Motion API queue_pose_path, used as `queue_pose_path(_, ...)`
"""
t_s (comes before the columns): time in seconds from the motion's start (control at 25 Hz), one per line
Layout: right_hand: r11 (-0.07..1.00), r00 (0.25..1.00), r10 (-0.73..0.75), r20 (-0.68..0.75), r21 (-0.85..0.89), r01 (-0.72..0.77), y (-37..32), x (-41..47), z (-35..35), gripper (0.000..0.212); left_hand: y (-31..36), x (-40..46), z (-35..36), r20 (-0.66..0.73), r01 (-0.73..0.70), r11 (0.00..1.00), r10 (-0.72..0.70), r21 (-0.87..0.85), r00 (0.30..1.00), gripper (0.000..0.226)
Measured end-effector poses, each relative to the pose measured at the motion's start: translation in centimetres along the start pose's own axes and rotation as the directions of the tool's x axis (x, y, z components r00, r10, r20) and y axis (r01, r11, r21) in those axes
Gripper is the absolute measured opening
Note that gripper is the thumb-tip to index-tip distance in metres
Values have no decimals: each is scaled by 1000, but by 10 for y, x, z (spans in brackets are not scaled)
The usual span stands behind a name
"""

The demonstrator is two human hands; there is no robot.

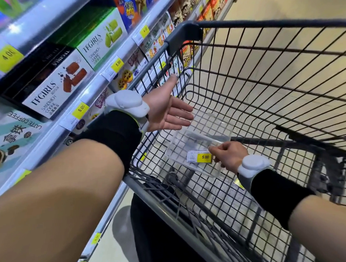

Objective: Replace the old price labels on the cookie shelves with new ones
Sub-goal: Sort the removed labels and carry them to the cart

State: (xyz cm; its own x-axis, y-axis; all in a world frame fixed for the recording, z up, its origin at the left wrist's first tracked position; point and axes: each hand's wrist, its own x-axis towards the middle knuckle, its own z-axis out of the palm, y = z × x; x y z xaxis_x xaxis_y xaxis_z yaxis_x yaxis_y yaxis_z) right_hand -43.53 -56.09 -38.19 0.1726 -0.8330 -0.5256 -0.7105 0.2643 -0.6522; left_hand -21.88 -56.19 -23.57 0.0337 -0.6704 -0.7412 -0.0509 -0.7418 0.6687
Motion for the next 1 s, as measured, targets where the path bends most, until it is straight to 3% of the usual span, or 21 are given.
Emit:
queue_pose_path(0.12,992,1000,21,-19,123,-18,6,2,-6,38,-1,1,3,-12,0,1000,1,18,1000,98)
queue_pose_path(0.24,964,990,39,-137,266,-1,10,12,-19,36,0,1,6,-2,5,999,-5,39,1000,98)
queue_pose_path(0.4,900,971,158,-182,430,-66,16,31,-28,19,1,2,9,3,-4,998,4,59,1000,98)
queue_pose_path(0.56,888,956,236,-174,439,-139,31,43,-20,24,1,3,10,17,-9,998,8,67,1000,98)
queue_pose_path(0.76,814,960,279,-25,537,-222,34,52,-12,24,4,2,12,2,-17,997,16,72,1000,101)
queue_pose_path(0.88,822,957,291,-14,515,-243,34,51,-12,17,4,1,13,-3,-29,997,30,71,1000,102)
queue_pose_path(1.0,831,964,263,-36,515,-208,36,52,-15,25,4,1,13,-10,-34,997,35,68,999,103)
